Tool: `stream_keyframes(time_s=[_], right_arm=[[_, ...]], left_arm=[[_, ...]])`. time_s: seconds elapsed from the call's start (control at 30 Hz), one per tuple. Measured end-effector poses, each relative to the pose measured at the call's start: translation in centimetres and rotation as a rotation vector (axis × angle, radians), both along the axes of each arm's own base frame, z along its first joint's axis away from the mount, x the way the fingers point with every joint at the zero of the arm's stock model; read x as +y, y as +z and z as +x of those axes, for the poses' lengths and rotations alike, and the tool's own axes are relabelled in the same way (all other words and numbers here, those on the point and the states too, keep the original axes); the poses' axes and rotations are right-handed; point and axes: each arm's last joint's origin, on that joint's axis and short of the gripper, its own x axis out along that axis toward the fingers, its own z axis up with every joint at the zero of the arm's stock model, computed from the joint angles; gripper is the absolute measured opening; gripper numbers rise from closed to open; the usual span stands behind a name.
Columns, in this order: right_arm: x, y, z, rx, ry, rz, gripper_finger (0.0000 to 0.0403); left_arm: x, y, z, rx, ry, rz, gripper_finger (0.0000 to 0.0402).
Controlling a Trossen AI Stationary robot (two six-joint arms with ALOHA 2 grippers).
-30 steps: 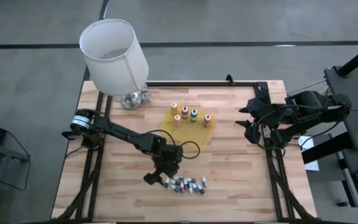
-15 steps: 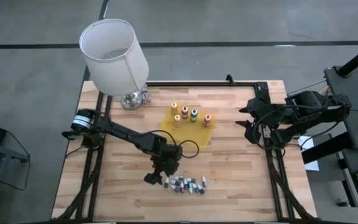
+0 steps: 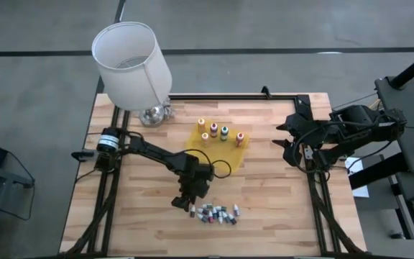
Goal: Pick & Place food coloring
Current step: Put the small orange food coloring bottle into the yellow bin
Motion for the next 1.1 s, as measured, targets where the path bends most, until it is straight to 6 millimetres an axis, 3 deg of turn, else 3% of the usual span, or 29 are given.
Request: stream_keyframes(time_s=[1.1], right_arm=[[-0.02,0.02,-0.01,-0.003,-0.006,-0.002,0.0224]], left_arm=[[0.26,-0.28,0.61,0.033,0.078,-0.041,0.0231]])
